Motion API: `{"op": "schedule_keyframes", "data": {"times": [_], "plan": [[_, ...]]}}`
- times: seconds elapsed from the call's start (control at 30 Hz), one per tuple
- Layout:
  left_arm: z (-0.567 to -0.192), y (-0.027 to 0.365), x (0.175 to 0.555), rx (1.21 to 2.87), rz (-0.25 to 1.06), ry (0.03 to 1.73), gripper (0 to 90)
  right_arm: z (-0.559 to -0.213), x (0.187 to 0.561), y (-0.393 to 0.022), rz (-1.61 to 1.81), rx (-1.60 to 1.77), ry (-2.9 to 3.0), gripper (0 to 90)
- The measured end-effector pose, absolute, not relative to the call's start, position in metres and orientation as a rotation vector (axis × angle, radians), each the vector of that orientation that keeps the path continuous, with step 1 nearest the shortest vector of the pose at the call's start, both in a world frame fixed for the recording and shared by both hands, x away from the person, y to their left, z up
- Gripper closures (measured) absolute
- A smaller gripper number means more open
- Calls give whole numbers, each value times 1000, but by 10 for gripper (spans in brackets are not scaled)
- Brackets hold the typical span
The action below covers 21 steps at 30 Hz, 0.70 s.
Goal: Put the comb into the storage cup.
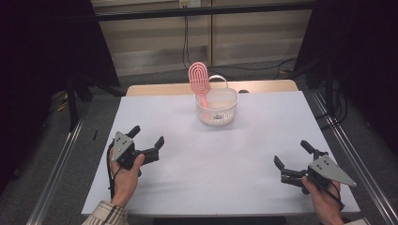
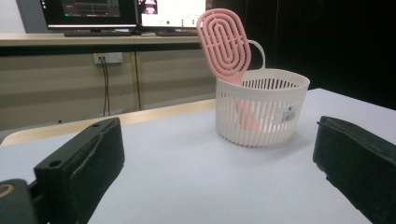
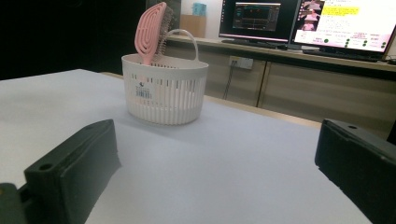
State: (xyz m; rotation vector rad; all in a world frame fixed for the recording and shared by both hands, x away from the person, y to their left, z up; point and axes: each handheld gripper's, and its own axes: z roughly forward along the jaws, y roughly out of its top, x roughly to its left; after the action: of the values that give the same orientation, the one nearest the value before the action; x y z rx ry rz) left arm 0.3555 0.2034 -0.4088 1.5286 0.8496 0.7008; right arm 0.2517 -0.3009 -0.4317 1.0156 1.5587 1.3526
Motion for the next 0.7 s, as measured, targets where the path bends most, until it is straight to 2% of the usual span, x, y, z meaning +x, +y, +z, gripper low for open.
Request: {"op": "schedule_keyframes", "data": {"times": [0.7], "plan": [[-415, 217, 331, 1530, 662, 852, 21, -431, 251, -302, 1347, 1023, 1549, 0]]}}
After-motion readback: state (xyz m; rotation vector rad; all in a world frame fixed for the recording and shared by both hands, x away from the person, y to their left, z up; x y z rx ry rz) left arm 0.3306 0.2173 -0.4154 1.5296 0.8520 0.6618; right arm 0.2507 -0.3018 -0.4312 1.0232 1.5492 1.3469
